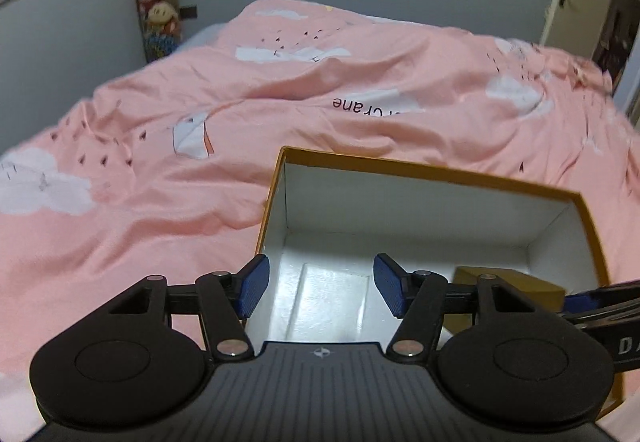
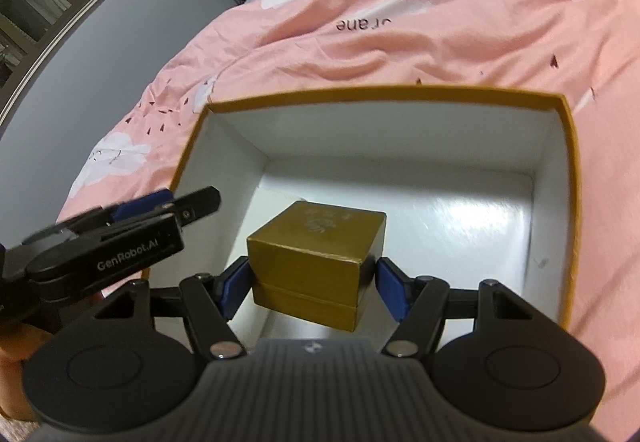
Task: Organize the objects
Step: 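Lower the white box into the orange box and open the left tool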
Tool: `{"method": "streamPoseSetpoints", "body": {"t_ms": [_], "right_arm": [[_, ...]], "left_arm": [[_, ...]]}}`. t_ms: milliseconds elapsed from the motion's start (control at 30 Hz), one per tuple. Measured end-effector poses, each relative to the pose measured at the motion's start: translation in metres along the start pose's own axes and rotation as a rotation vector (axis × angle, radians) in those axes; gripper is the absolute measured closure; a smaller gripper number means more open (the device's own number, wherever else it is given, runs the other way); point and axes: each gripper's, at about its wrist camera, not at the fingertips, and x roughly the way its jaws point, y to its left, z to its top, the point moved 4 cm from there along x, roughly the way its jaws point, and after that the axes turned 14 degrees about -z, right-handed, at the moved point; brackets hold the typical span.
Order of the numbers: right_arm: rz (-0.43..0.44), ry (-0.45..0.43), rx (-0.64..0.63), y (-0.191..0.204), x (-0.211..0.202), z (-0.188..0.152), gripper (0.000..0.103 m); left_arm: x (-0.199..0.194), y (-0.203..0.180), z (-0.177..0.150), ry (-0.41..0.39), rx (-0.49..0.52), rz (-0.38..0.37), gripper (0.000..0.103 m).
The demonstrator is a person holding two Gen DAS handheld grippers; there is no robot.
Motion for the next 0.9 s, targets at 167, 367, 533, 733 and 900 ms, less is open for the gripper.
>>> {"method": "streamPoseSetpoints", "body": {"t_ms": [167,367,533,733,900], "right_arm": [[0.001,-0.006,-0.005,0.011,0.008,0.013,0.034],[0.002,-0.005,-0.005,0.017,0.019,0.024,0.034],[0.004,0.007,0.014,0.019,0.035,0.038,0.034],[0.011,0.042,0.08,0.013,0.06,0.049,0.034],[0.049,0.07,0.106,0.014,0.082,0.057,0.034]], "left_arm": [[-0.012,0.005,0.005,-0.089,-0.042,-0.032,0.031],[-0.011,0.018,0.012,-0.082,-0.083,-0.033,0.029],[0.002,0.029,0.007,-0.013,-0.122,-0.066,0.032],[0.009,0.041,0.007,0.007,-0.165,-0.097,0.039],[0.01,0.048,0.01,-0.002,-0.196,-0.097,0.047]]}}
